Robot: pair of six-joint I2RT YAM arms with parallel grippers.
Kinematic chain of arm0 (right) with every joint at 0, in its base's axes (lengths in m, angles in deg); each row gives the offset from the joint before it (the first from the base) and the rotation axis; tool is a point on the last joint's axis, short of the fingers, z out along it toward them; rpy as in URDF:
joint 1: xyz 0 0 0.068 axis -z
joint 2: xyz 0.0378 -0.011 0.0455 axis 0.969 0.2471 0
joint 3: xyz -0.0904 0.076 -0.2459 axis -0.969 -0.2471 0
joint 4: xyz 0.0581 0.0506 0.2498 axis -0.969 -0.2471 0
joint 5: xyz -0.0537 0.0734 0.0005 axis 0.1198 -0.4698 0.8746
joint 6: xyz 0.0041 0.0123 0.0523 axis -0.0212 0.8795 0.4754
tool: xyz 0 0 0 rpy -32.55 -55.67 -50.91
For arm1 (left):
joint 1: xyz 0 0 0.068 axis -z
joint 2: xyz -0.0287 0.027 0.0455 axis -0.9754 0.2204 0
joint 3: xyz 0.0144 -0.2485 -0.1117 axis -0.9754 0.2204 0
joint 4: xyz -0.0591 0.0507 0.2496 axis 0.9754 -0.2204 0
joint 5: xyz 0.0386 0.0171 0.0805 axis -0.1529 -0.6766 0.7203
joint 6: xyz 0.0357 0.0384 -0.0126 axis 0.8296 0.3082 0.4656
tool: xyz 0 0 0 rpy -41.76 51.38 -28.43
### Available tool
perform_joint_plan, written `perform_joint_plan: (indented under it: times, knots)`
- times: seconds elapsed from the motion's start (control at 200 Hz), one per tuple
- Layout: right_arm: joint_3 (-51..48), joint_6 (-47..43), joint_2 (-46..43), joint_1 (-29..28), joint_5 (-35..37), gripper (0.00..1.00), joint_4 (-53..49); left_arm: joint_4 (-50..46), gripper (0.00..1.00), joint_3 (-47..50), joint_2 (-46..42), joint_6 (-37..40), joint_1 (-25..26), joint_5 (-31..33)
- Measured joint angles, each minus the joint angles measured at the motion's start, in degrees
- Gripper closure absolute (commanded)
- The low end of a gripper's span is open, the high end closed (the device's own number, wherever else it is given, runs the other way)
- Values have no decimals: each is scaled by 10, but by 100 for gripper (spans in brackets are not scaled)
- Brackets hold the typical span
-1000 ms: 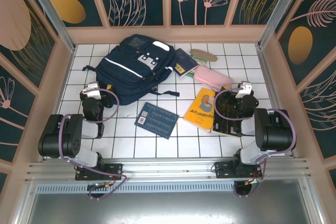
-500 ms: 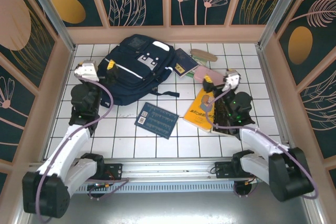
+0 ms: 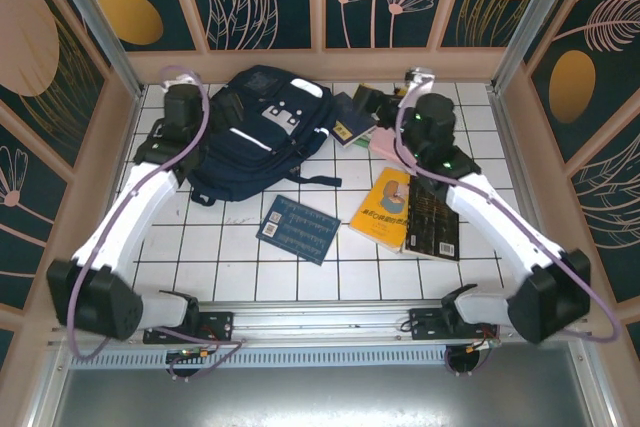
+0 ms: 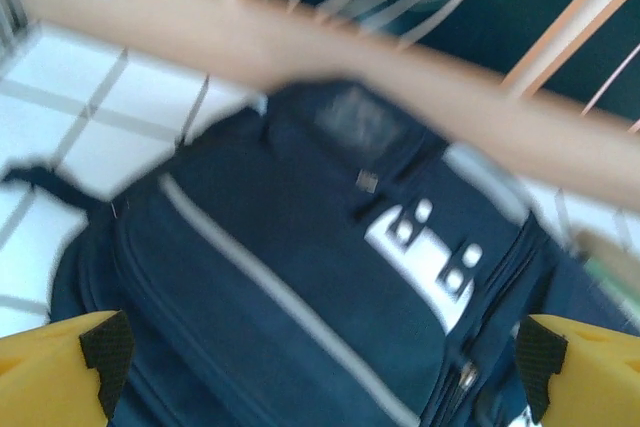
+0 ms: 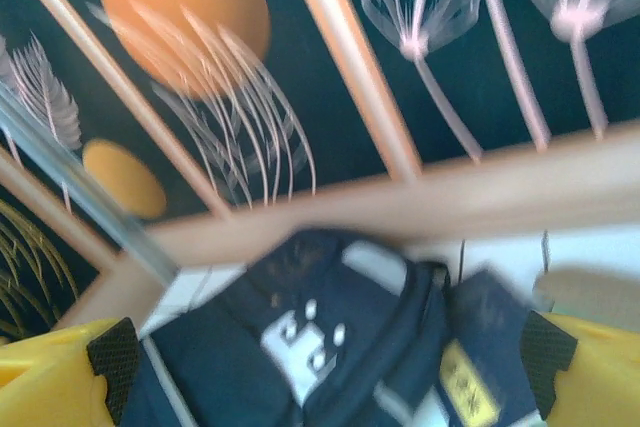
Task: Pack books, pencil case, and school supplies into a backpack
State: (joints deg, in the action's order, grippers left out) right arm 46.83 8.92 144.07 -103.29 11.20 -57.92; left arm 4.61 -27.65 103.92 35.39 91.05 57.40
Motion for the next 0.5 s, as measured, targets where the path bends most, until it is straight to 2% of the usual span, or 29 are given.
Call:
perform_joint_plan:
  times: [0.115,0.245,0.36,0.5]
  knots:
    - [12,28,90,-38,-55,9,-56,-39,1,-6,69,-40,-12,-34]
    - [21,76,177,-63,-111,14,-83,-48,1,0,83,-77,-22,-64]
    - [59,135,259,-61,-149,14,-88,-25,1,43,43,-100,-21,-90]
    - [111,203,337,-61,-180,14,-81,-10,1,138,-70,-124,-12,-111]
